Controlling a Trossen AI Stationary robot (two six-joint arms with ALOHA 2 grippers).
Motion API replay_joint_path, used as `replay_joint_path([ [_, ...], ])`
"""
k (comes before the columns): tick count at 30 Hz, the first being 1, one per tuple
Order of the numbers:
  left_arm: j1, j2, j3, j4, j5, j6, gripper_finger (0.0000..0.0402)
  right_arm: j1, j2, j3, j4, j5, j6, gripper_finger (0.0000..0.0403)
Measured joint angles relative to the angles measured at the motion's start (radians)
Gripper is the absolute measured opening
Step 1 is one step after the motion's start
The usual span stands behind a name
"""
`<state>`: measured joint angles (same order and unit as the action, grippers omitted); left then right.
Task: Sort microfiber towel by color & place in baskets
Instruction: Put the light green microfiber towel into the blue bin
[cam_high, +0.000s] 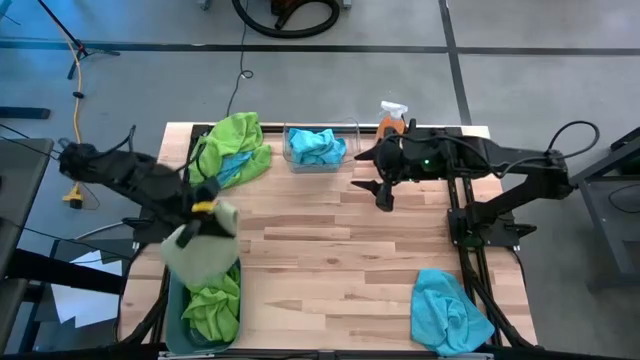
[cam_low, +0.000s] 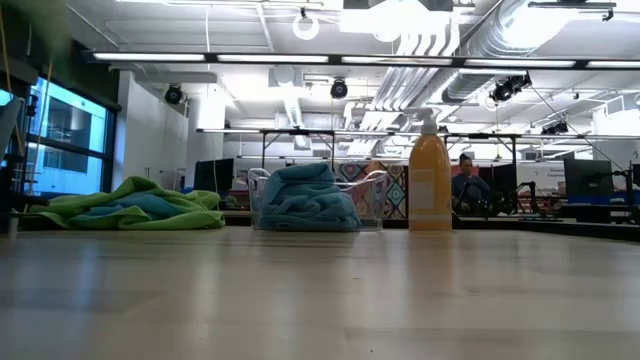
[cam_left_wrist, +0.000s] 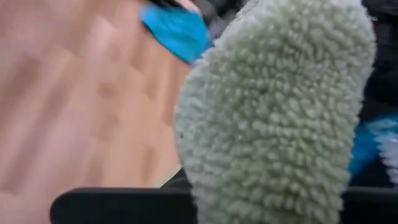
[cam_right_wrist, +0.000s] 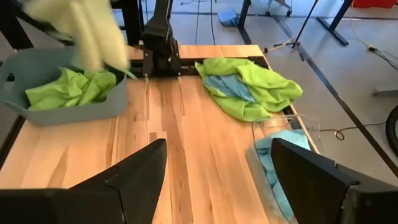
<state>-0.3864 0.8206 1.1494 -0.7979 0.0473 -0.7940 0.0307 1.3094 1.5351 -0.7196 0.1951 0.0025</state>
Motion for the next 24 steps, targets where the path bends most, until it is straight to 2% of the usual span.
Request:
replay_joint_path([
  [5,-0.202,0.061,0.006,-0.062,0.007,-0.211,0.0001,0.000,0.001,-0.052,0.044,0.000,0.025,0.0287],
  [9,-0.337,0.161,0.005,-0.244,-0.017,-0.278,0.0001,0.000,0.000,-0.065,0.052,0.001,0.046,0.0287],
  [14,-0.447,0.314,0.003,-0.360,-0.161,-0.286,0.0001,0.000,0.000,-0.067,0.052,0.004,0.050,0.0287],
  [21,-0.521,0.510,0.003,-0.315,-0.319,-0.178,0.0001,0.000,0.000,-0.067,0.052,0.023,0.050,0.0287],
  [24,-0.568,0.571,0.003,-0.312,-0.404,-0.181,0.0001,0.000,0.000,-0.067,0.052,0.023,0.051,0.0287],
])
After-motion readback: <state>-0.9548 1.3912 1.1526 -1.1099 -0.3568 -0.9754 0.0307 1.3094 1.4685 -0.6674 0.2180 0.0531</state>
